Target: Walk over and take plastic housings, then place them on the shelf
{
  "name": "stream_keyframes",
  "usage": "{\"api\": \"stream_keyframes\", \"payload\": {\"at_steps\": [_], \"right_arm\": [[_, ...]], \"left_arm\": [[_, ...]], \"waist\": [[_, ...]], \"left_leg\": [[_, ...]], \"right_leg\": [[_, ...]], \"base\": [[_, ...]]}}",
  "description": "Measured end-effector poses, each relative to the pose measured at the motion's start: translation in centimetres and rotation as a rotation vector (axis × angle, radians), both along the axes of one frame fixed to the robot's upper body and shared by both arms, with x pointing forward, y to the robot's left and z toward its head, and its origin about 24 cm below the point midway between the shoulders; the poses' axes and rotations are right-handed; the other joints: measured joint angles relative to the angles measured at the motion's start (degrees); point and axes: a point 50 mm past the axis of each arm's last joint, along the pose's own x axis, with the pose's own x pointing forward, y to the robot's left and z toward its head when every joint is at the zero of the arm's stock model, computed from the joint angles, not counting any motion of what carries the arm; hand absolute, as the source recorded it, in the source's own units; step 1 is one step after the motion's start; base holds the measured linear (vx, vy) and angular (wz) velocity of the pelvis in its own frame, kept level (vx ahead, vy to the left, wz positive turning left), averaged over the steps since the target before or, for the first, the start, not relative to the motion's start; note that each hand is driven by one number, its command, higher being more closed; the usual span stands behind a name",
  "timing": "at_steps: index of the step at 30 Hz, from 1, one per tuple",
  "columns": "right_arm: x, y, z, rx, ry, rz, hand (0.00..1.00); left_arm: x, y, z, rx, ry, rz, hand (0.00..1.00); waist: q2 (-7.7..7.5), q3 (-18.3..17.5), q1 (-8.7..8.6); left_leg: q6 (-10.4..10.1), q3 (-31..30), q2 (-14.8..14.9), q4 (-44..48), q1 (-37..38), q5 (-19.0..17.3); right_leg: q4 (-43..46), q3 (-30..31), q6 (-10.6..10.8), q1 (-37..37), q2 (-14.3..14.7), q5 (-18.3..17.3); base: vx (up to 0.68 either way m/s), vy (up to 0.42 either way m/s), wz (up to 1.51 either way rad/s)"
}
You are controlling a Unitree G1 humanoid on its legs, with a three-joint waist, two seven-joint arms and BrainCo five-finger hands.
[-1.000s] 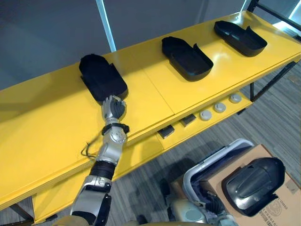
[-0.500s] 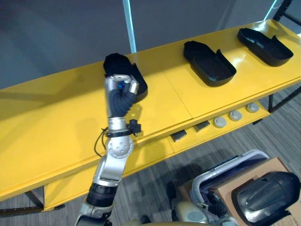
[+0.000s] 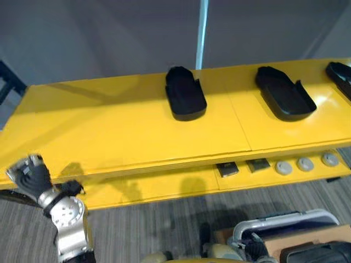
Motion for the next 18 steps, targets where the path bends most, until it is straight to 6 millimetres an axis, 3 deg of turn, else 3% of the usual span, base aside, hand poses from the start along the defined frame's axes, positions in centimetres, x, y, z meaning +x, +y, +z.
{"api": "stream_keyframes", "payload": {"at_steps": [2,3,6,9,18], "right_arm": [[-0.2,0.4,-0.1,0.011,0.004,-0.006,0.00],[-0.3,0.5,-0.1,0.015,0.004,-0.008,0.00],[0.2,0.7,0.2,0.020,-0.018,-0.007,0.00],[1.0,0.7,0.4,0.020,-0.048,-0.001,0.00],[1.9,0.5,0.4,0.048,-0.072,-0.065,0.00]], "left_arm": [[-1.1,-1.5,-3.1,-0.111,0.129,-0.072,1.00],[-1.5,-2.8,-4.9,-0.176,0.209,-0.143,0.00],[-2.2,-6.3,-8.2,-0.314,0.355,-0.311,0.00],[-2.7,-8.9,-9.8,-0.386,0.442,-0.430,0.00],[-1.7,-10.5,-10.3,-0.346,0.522,-0.619,0.00]], "waist": [[-0.53,-0.71,0.15],[-0.46,-0.88,0.34],[-0.74,-1.23,0.32],[-0.39,-1.16,-0.46],[0.61,-0.44,-0.71]], "left_leg": [[-0.02,0.12,0.08,0.02,0.00,-0.03],[-0.21,0.62,0.25,0.00,-0.01,-0.15],[-0.35,1.63,0.56,-0.02,0.07,-0.24],[-0.50,2.51,0.83,-0.23,0.11,-0.15],[-0.93,4.25,1.39,-1.85,1.42,0.07]], "right_leg": [[0.00,-0.13,0.03,0.09,-0.03,-0.05],[0.00,-0.14,0.05,0.08,-0.02,-0.08],[-0.01,0.04,0.18,0.01,0.11,-0.22],[-0.02,0.32,0.08,-0.29,0.31,-0.44],[-0.20,2.47,-0.25,-0.71,1.56,-0.69]], "base": [[-0.01,0.014,0.02],[0.00,0.000,0.00],[-0.01,0.008,-0.03],[-0.01,0.011,-0.06],[0.02,0.031,-0.13]]}}
